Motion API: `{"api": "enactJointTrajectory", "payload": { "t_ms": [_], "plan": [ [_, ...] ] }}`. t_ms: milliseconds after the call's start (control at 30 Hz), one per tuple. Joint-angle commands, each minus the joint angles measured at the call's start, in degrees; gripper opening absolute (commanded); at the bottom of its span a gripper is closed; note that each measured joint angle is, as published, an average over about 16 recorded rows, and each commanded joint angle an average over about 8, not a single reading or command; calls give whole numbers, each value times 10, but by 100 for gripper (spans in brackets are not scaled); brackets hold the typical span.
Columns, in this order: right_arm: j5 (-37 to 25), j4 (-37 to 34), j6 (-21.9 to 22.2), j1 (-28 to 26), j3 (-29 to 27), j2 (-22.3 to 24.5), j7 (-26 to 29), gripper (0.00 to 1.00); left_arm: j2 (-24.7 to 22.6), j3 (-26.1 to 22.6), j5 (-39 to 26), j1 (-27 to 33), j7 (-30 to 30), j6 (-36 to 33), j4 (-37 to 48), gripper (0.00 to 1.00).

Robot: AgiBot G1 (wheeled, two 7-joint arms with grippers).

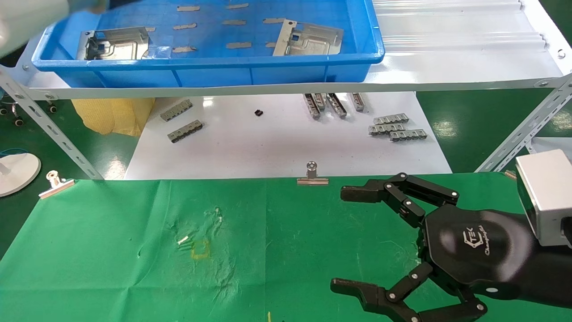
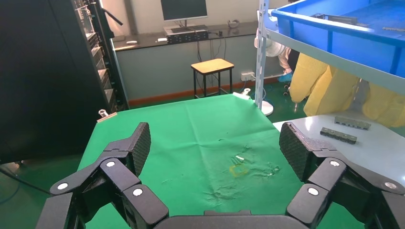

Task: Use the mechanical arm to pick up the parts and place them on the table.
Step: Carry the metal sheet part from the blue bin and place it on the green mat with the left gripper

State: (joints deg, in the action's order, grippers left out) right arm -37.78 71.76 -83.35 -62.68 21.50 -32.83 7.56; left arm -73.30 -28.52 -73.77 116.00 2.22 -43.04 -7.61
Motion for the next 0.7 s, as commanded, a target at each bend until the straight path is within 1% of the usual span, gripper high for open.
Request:
{"api": "enactJointTrajectory", "payload": {
  "t_ms": [33, 300, 467, 600, 700],
  "plan": [
    [0, 0, 0, 0, 0, 0, 0, 100, 9, 8, 13, 2, -14, -30, -10, 0],
    [0, 0, 0, 0, 0, 0, 0, 100, 82, 16, 39, -4, -88, -274, -36, 0],
    [0, 0, 0, 0, 0, 0, 0, 100, 120, 14, 44, -8, -133, -398, -39, 0],
    [0, 0, 0, 0, 0, 0, 0, 100, 144, 4, 45, -22, -175, -466, -53, 0],
    [0, 0, 0, 0, 0, 0, 0, 100, 163, -14, 43, -44, -209, -486, -80, 0]
  ]
}}
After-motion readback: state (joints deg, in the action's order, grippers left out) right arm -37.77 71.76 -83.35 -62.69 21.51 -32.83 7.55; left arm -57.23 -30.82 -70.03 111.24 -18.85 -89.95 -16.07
